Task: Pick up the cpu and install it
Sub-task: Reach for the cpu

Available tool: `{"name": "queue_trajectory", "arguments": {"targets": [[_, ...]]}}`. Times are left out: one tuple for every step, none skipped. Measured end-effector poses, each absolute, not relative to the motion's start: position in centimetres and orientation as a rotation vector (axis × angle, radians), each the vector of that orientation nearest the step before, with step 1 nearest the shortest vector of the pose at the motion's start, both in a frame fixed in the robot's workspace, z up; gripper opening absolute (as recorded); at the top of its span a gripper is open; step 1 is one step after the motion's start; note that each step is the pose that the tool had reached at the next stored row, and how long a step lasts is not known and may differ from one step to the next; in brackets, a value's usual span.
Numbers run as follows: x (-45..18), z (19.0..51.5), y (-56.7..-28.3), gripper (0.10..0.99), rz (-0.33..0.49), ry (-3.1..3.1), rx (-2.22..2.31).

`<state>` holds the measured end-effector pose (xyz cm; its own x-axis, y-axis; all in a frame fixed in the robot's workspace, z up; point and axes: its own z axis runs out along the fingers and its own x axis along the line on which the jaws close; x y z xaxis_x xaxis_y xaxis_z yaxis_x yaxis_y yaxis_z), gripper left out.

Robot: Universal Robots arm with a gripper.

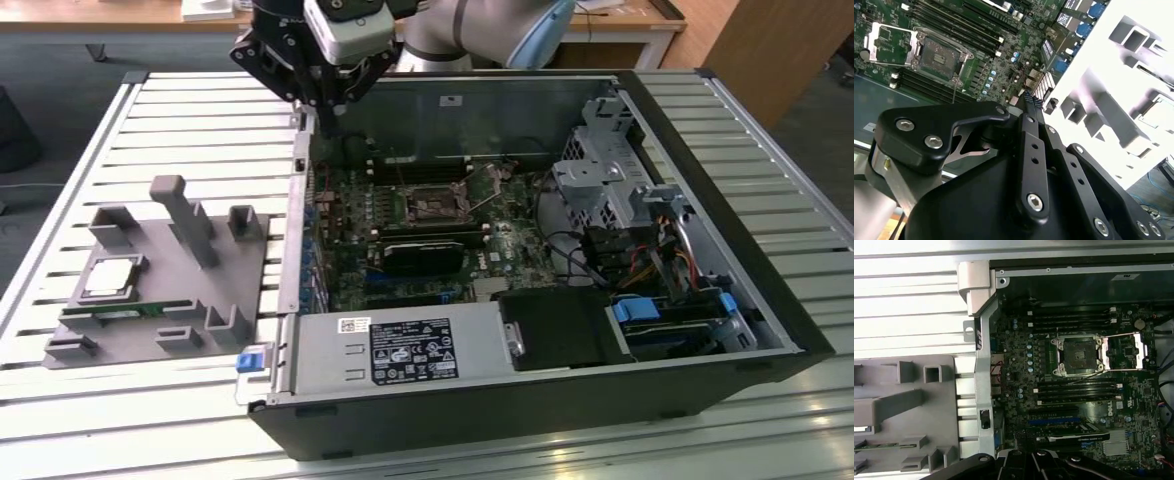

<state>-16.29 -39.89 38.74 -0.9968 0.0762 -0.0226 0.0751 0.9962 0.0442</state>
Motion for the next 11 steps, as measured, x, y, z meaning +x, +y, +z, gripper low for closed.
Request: {"name": "queue_trajectory", "arguments": {"targets": [[-16.32,38.74,-39.89,0.106,0.068,3.114,0.118],[-16.35,38.73,-39.89,0.106,0.067,3.115,0.118],[-16.39,38.71,-39.89,0.106,0.068,3.115,0.118],[-16.43,38.71,-39.89,0.106,0.068,3.115,0.118],[-16.47,38.70,-39.89,0.106,0.068,3.115,0.118],[-16.50,38.69,-39.89,0.106,0.068,3.115,0.118],[-16.53,38.68,-39.89,0.106,0.068,3.115,0.118],[-16.57,38.67,-39.89,0.106,0.068,3.115,0.118],[-16.61,38.66,-39.89,0.106,0.068,3.115,0.118],[-16.65,38.65,-39.89,0.106,0.068,3.115,0.118],[-16.69,38.65,-39.89,0.106,0.068,3.115,0.118]]}}
